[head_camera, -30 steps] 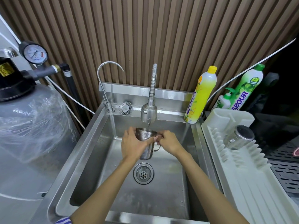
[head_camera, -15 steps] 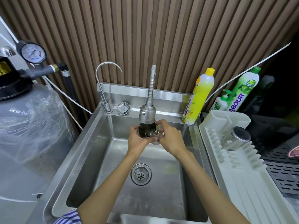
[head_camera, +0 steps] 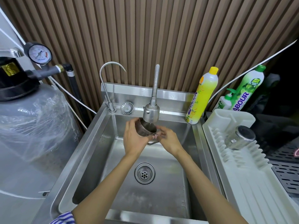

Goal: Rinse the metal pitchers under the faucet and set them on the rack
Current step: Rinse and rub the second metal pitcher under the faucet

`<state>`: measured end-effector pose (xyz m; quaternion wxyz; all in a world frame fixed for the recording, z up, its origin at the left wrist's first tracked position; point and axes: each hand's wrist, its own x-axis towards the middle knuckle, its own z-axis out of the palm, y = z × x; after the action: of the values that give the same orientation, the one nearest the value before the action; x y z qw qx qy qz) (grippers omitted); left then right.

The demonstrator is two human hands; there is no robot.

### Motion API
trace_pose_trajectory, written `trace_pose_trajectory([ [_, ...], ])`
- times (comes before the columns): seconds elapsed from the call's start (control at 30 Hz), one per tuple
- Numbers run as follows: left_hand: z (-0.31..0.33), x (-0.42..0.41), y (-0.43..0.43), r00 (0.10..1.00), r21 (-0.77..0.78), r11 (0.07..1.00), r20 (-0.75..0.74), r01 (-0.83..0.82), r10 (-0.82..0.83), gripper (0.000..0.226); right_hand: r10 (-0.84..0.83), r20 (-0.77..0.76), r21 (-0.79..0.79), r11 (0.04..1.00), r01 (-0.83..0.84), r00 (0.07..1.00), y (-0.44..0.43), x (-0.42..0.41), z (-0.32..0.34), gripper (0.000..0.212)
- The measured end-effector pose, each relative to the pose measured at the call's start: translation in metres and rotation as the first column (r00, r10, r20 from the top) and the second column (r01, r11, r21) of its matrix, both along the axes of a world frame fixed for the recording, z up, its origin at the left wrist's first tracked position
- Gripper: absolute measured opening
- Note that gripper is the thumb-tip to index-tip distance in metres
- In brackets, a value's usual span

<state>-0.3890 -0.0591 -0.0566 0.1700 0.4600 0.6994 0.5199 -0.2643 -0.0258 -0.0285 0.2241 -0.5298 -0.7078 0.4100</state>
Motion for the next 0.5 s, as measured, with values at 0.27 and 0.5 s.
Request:
trace_pose_trajectory([
  [0.27,-0.005,0.007,-0.003,0.965,-0.254,0.967,0.247,-0.022,0.087,0.072,0.008,0.136,0.086,0.996,-0.02,0.991,0.009,0.01,0.01,0.024],
  [0.5,-0.013,0.018,0.012,0.901,-0.317,0.938,0.434,0.141,0.011,0.06,-0.07,0.22,0.253,0.967,0.013,0.973,0.006,0.026,0.019,0.013],
])
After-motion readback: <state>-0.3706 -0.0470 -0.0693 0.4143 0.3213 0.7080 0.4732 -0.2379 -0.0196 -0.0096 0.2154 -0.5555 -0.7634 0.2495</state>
